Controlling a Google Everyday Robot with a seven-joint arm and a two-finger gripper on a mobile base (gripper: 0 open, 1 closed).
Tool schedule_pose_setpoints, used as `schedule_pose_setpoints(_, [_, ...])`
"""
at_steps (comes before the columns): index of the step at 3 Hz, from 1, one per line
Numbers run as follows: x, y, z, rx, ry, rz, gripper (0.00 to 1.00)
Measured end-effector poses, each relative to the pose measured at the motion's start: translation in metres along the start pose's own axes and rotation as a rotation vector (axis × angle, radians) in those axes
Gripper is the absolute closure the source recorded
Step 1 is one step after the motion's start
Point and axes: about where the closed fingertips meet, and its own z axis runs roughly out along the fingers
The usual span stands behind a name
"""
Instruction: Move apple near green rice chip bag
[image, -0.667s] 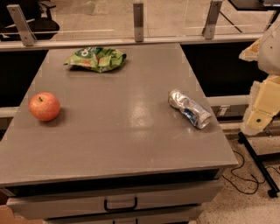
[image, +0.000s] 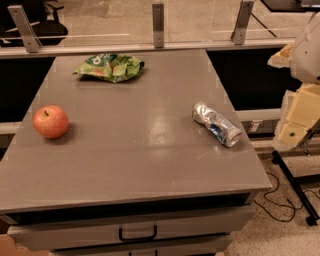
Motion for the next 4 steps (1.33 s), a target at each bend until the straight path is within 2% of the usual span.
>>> schedule_pose_setpoints(1, [-0.05,0.004,0.022,-0.051,-0.093,-0.089,0.0])
schedule_pose_setpoints(2, [-0.122,0.021,0.034,-0.1,-0.221,-0.214,0.0])
schedule_pose_setpoints(3, [-0.189,0.053,0.034,-0.169,-0.353,-0.305,0.0])
schedule_pose_setpoints(4, [-0.189,0.053,0.034,-0.168,-0.353,-0.305,0.0])
